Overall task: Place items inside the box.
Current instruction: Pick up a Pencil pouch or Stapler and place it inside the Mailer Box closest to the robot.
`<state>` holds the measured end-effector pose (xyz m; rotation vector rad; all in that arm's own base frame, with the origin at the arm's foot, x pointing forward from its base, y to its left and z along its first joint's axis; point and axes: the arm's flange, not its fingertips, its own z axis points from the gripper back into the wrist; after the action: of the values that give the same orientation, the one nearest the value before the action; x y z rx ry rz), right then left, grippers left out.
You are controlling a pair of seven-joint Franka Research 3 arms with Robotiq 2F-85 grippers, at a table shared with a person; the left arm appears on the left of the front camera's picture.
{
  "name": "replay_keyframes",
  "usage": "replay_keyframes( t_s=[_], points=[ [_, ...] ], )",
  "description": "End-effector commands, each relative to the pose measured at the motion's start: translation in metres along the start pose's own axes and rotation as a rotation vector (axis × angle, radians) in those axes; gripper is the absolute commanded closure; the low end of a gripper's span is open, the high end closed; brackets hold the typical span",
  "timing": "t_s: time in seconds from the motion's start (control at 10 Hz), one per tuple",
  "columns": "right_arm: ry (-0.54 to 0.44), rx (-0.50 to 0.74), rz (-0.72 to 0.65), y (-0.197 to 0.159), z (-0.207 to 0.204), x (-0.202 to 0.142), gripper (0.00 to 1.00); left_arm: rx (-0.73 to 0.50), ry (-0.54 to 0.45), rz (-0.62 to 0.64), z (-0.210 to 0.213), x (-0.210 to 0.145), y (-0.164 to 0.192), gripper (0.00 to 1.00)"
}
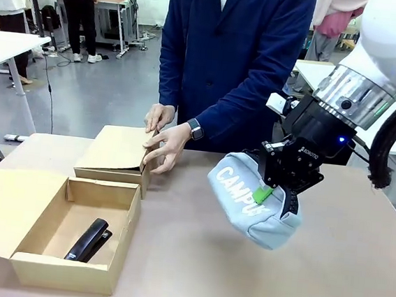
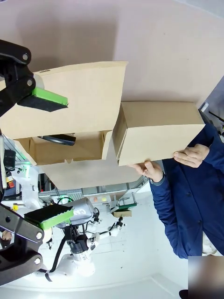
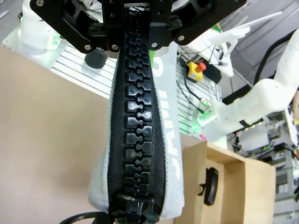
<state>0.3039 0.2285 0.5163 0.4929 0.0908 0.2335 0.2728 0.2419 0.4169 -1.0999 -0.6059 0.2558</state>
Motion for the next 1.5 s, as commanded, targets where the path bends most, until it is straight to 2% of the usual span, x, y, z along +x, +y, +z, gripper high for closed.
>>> replay_keyframes(
  t_s=[0.0, 0.8, 1.2, 1.4],
  points=[
    [-0.016, 0.005, -0.014, 0.004, -0.001, -0.003, 0.93, -0.023, -0.02, -0.018, 0.0, 0.001, -0.001, 0.0],
    [-0.009, 0.005, -0.025, 0.005, -0.003, 0.0, 0.93, -0.023, -0.02, -0.018, 0.0, 0.001, -0.001, 0.0],
    [-0.057, 0.034, -0.066, -0.008, 0.006, -0.008, 0.93, -0.023, -0.02, -0.018, 0.0, 0.001, -0.001, 0.0],
    [-0.041, 0.034, -0.069, -0.008, 0.002, -0.004, 0.93, -0.023, -0.02, -0.018, 0.0, 0.001, -0.001, 0.0]
  ],
)
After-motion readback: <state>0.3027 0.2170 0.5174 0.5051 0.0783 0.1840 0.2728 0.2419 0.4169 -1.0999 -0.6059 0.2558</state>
